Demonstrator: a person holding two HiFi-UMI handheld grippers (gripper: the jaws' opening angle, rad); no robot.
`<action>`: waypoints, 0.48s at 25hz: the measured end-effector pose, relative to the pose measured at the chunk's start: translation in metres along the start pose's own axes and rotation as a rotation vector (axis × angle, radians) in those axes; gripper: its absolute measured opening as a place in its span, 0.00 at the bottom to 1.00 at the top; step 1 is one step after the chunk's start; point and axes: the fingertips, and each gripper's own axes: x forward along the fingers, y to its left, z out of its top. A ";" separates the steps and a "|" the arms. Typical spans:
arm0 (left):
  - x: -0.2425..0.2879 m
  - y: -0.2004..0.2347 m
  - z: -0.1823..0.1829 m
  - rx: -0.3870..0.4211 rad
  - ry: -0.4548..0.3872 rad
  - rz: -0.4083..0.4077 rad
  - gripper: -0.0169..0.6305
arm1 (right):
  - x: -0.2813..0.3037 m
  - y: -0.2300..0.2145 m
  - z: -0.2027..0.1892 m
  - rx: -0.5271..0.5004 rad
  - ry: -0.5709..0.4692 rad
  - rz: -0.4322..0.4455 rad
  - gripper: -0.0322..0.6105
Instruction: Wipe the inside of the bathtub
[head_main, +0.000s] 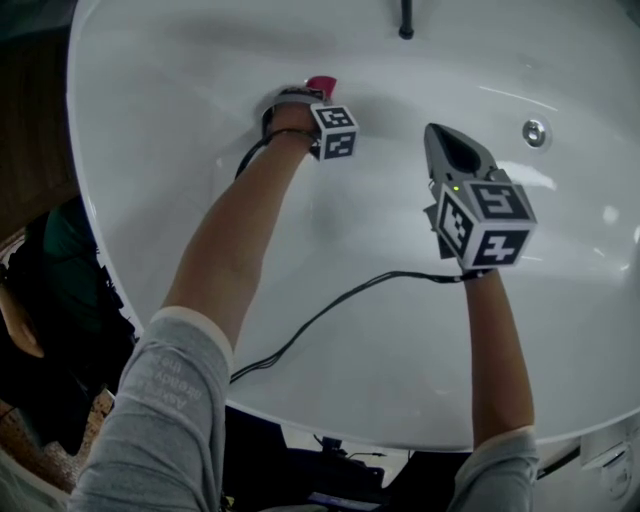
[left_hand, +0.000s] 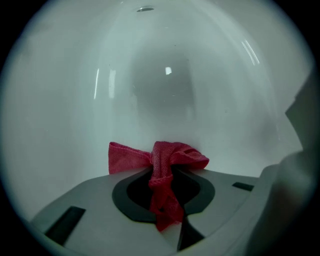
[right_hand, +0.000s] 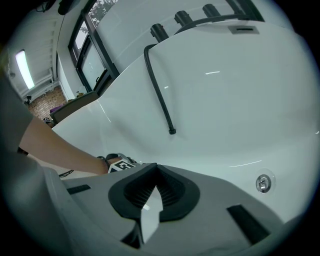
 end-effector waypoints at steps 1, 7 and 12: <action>0.001 0.005 -0.003 0.026 0.011 0.006 0.14 | 0.000 -0.001 -0.002 0.002 0.003 -0.002 0.06; -0.002 0.036 -0.030 0.095 0.104 0.079 0.14 | -0.002 0.006 -0.002 -0.010 0.011 0.004 0.06; -0.030 0.063 -0.061 0.067 0.144 0.116 0.14 | -0.012 0.009 0.005 -0.003 0.006 -0.005 0.06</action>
